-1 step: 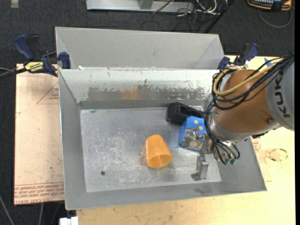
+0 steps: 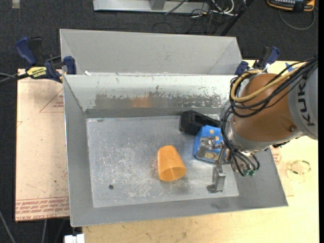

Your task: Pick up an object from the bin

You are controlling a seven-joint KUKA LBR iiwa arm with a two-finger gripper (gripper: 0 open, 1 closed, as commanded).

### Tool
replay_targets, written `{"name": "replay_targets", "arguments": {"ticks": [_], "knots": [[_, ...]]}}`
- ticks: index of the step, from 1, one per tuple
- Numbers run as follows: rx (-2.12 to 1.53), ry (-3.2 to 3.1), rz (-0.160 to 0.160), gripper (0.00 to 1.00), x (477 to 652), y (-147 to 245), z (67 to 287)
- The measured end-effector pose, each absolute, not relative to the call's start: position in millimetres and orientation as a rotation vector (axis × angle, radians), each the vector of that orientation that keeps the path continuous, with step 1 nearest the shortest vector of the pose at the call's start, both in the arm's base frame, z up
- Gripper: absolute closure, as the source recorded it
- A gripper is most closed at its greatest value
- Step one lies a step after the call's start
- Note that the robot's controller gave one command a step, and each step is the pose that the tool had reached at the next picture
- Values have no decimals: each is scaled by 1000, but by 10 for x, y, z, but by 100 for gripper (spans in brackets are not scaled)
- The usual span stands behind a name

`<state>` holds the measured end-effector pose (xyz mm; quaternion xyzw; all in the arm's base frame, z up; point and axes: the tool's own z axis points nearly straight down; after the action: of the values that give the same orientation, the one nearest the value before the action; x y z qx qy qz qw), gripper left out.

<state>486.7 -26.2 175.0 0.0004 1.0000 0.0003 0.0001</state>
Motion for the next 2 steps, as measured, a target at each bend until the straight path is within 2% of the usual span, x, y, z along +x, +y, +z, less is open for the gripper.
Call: {"name": "replay_targets", "arguments": {"ticks": [1, 2], "knots": [[-85, 3141, -1, 0, 4965, 118, 1663], [-263, 3129, 5, 0, 5248, 423, 1559]]}}
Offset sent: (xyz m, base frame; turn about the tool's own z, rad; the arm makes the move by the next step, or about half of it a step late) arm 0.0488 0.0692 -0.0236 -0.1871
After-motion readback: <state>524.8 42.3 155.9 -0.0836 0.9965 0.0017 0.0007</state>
